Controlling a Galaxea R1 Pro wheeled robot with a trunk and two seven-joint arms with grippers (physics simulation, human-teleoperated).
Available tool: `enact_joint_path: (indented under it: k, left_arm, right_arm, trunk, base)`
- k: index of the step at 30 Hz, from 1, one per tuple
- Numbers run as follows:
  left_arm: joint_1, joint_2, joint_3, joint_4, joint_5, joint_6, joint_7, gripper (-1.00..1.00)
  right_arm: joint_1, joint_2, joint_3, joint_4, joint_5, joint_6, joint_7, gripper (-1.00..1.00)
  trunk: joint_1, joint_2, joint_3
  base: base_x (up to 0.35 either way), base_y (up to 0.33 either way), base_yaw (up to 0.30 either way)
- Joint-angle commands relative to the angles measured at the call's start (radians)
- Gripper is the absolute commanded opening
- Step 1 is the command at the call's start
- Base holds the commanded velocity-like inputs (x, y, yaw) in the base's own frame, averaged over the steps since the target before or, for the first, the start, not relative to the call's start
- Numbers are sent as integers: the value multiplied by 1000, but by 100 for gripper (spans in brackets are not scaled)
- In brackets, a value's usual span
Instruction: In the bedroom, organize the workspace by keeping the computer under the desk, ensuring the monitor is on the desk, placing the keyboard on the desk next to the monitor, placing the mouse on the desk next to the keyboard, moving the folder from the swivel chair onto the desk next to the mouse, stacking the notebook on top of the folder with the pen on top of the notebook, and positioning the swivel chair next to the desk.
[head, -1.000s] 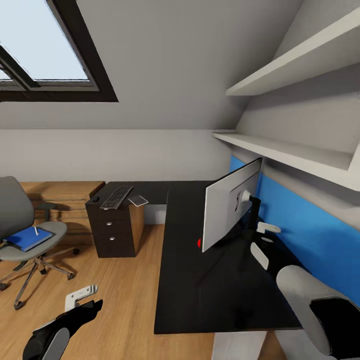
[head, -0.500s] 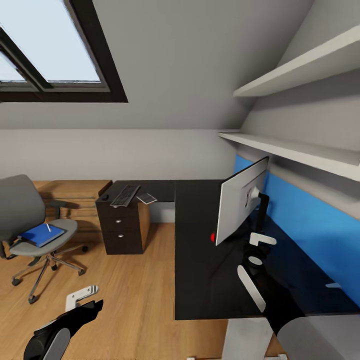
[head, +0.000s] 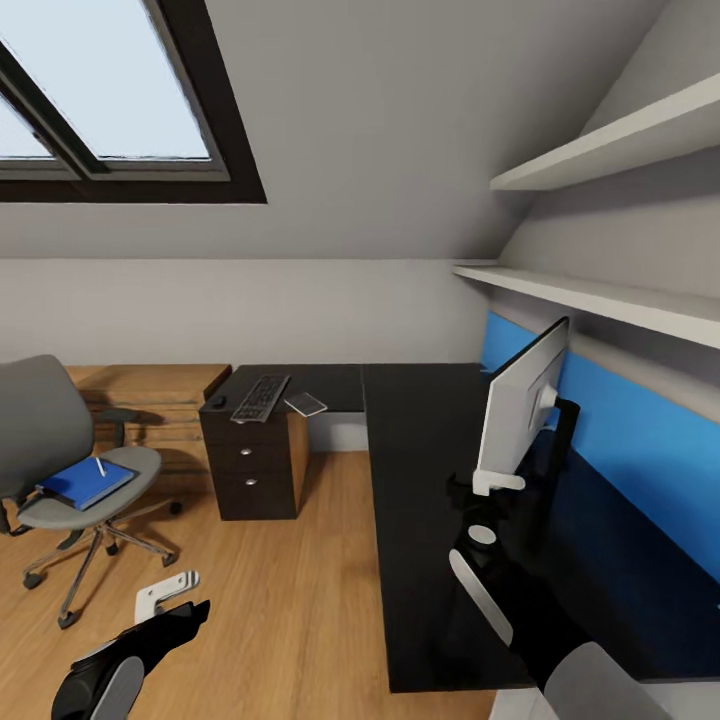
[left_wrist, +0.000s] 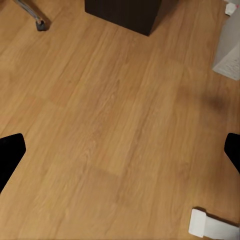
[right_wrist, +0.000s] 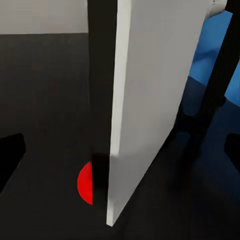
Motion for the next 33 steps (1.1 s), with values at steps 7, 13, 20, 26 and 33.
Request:
enact_joint_path:
  k: [7, 13, 20, 26, 33]
  left_arm:
    - [-1, 0, -1, 1, 12, 3, 9, 100]
    - [-1, 0, -1, 1, 12, 3, 9, 100]
    - [-1, 0, -1, 1, 12, 3, 9, 100]
    - [-1, -1, 0, 0, 11, 3, 9, 100]
    - [-1, 0, 1, 1, 10, 3, 9, 100]
  right_arm:
    - [-1, -1, 17, 0, 23, -18, -45, 100]
    - [-1, -2, 18, 1, 44, -30, -54, 100]
    - [-1, -5, 15, 3, 49, -36, -56, 100]
    - [-1, -6, 14, 5, 50, -36, -56, 100]
    - [-1, -9, 12, 6, 49, -36, -56, 100]
  trunk:
    - [1, -1, -1]
    - [1, -1, -1]
    - [1, -1, -1]
    - [1, -1, -1]
    - [1, -1, -1]
  base:
    - [131, 28, 0]
    - [74, 4, 0]
    - [191, 1, 0]
    - [70, 0, 0]
    - [134, 0, 0]
